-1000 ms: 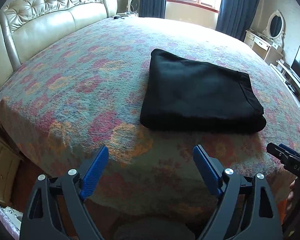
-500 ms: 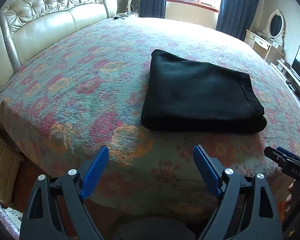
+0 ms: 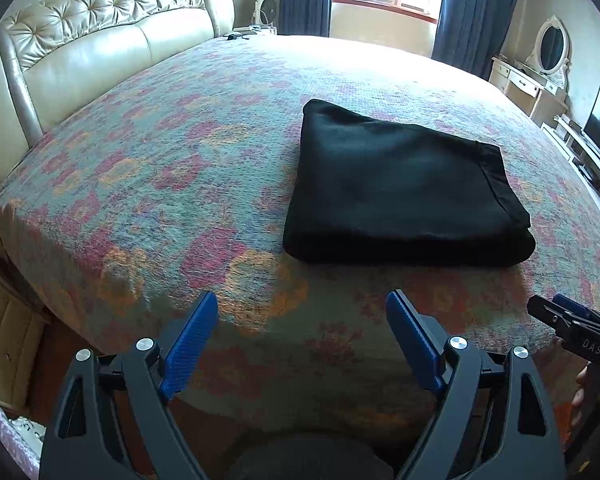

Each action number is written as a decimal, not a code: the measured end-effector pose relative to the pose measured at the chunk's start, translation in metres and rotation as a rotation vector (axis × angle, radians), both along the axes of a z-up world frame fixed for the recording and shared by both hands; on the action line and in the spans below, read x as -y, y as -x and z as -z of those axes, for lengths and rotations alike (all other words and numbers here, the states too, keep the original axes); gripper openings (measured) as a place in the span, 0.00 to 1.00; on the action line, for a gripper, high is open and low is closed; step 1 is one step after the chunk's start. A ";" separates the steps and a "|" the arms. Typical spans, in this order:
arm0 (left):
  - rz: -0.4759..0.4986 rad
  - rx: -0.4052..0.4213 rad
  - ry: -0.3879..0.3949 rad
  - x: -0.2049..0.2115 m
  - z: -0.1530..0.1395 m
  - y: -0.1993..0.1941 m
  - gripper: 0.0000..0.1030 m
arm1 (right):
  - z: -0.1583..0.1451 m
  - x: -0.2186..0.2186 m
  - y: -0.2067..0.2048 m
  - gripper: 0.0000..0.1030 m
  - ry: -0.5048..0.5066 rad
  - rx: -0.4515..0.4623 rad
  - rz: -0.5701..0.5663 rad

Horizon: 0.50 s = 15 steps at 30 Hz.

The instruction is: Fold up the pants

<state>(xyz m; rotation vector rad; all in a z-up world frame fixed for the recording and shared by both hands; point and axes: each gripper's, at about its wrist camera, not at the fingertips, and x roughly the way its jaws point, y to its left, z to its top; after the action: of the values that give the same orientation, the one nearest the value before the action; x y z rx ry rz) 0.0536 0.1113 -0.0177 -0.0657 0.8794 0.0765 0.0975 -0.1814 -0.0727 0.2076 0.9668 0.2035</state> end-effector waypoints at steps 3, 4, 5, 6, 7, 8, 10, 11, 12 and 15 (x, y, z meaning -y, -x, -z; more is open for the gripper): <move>0.002 -0.001 0.000 0.000 0.000 0.000 0.82 | 0.001 0.000 0.000 0.86 0.000 -0.002 -0.002; 0.003 0.000 0.000 0.000 0.000 0.000 0.82 | 0.000 -0.001 0.000 0.86 0.000 -0.003 -0.002; 0.004 0.000 0.000 -0.001 0.000 0.000 0.82 | 0.001 -0.001 0.000 0.86 0.000 -0.004 -0.003; 0.006 0.001 0.001 -0.001 0.000 0.000 0.82 | 0.001 -0.001 0.000 0.86 -0.001 -0.005 -0.003; 0.009 0.002 0.005 -0.001 -0.001 -0.001 0.82 | 0.002 -0.001 0.000 0.86 -0.002 -0.005 -0.003; 0.010 0.005 0.008 -0.001 -0.001 0.000 0.82 | 0.002 -0.001 0.000 0.86 -0.002 -0.006 -0.003; 0.017 0.014 0.008 -0.001 -0.003 0.000 0.82 | 0.003 -0.002 0.000 0.86 -0.002 -0.010 -0.004; 0.020 0.021 0.005 0.000 -0.004 0.001 0.82 | 0.003 -0.002 0.000 0.86 -0.003 -0.010 -0.005; 0.021 0.031 0.001 0.000 -0.005 0.001 0.82 | 0.003 -0.002 0.000 0.86 -0.004 -0.011 -0.006; 0.034 0.073 0.001 0.001 -0.012 0.003 0.82 | 0.003 -0.003 0.000 0.86 -0.005 -0.013 -0.009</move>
<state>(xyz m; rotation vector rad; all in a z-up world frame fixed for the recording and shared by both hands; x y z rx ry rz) 0.0502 0.1100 -0.0058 -0.0544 0.8073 0.0421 0.0979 -0.1787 -0.0756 0.2090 0.9800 0.2130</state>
